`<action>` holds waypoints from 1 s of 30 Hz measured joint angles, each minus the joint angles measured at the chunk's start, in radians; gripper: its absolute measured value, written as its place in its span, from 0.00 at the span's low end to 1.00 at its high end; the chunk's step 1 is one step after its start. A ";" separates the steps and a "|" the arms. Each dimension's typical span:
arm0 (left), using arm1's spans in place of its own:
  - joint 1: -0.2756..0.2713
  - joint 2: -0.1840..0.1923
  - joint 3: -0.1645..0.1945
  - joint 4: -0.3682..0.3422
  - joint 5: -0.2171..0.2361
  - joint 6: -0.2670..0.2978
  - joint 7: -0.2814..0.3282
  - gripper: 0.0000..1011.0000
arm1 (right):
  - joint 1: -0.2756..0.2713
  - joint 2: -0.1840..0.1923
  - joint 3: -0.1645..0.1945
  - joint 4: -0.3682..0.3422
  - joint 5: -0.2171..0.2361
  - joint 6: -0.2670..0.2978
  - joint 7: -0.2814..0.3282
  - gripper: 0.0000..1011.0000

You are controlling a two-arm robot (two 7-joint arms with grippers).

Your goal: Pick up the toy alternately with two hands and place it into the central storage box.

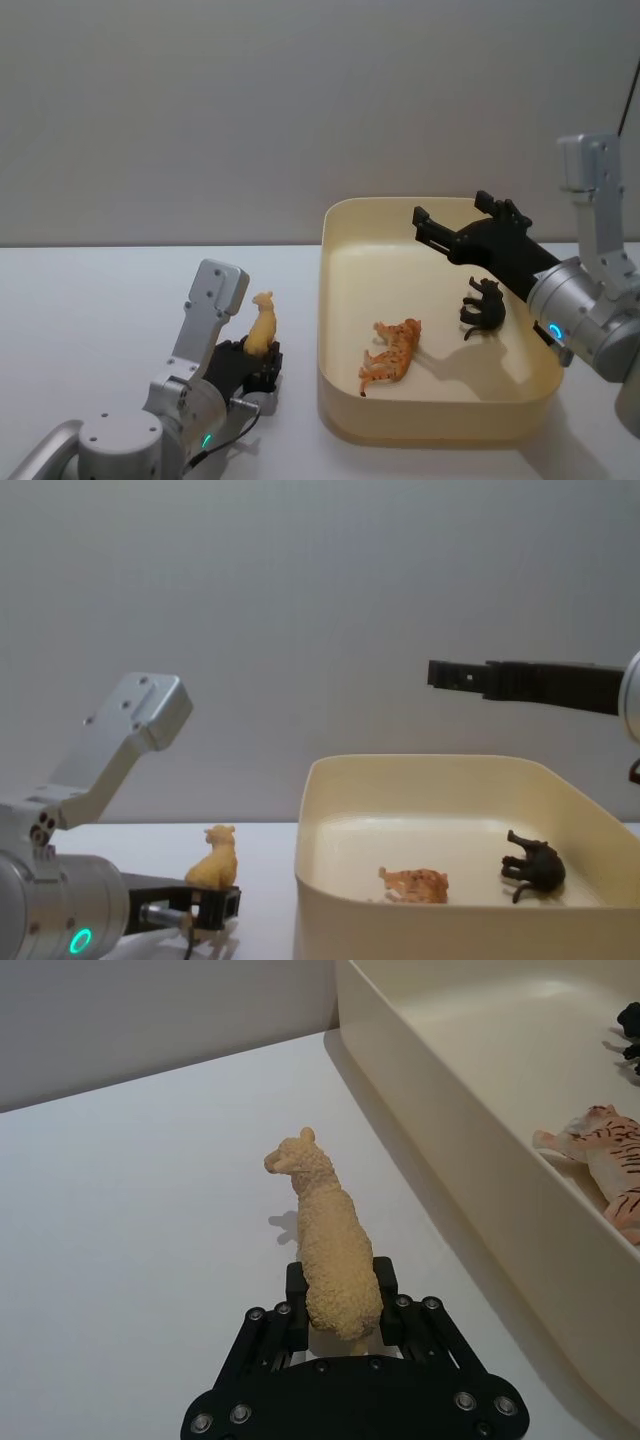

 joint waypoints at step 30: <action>-0.098 -0.042 -0.017 -0.035 0.148 -0.045 -0.056 0.34 | 0.000 0.000 0.000 0.000 0.000 0.000 0.000 0.99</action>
